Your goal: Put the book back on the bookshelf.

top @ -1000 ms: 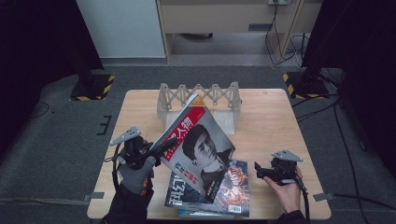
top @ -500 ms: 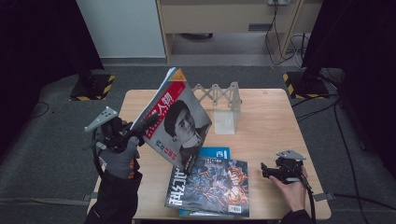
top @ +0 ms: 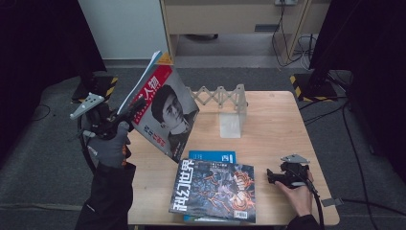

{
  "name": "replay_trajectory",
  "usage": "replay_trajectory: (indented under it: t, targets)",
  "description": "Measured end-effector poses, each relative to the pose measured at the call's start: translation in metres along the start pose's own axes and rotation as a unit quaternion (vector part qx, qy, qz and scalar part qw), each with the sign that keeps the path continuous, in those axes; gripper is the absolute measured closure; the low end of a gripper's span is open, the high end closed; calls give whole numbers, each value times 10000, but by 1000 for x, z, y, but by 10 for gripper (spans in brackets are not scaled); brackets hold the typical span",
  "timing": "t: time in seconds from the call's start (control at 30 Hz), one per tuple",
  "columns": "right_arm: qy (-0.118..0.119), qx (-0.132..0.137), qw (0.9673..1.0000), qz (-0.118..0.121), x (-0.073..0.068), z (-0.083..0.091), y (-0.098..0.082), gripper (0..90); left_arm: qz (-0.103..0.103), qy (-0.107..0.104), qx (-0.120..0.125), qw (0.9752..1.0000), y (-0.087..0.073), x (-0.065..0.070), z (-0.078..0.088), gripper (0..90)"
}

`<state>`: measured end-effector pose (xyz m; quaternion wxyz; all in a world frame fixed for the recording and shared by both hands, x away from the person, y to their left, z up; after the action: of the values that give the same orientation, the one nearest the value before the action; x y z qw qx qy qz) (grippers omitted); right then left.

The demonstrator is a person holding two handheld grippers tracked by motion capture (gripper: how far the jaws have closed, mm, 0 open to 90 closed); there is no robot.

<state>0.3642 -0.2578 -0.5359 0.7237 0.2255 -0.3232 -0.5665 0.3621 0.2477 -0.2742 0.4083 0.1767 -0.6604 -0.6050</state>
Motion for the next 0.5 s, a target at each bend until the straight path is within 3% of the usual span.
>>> replay_trajectory:
  t: [0.23,0.5]
  targets:
    - [25,-27,10000,21,-1,-2,-1,34,-34,387,110,9992,13,-20,-7,866]
    - [70,-76,9999,29,-1,-5,-2,25,-175,776,27,9968,11,-35,-22,866]
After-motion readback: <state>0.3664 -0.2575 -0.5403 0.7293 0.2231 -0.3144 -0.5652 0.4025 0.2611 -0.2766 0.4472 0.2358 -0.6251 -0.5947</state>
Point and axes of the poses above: each handheld gripper's, and its own axes: z roughly backward along the jaws, y roughly out of its top, x roughly to its right, the point moved 1 cm from there along -z, roughly forward along the jaws, and after that the axes turned 11 degrees about -y, right-handed, at the moved point
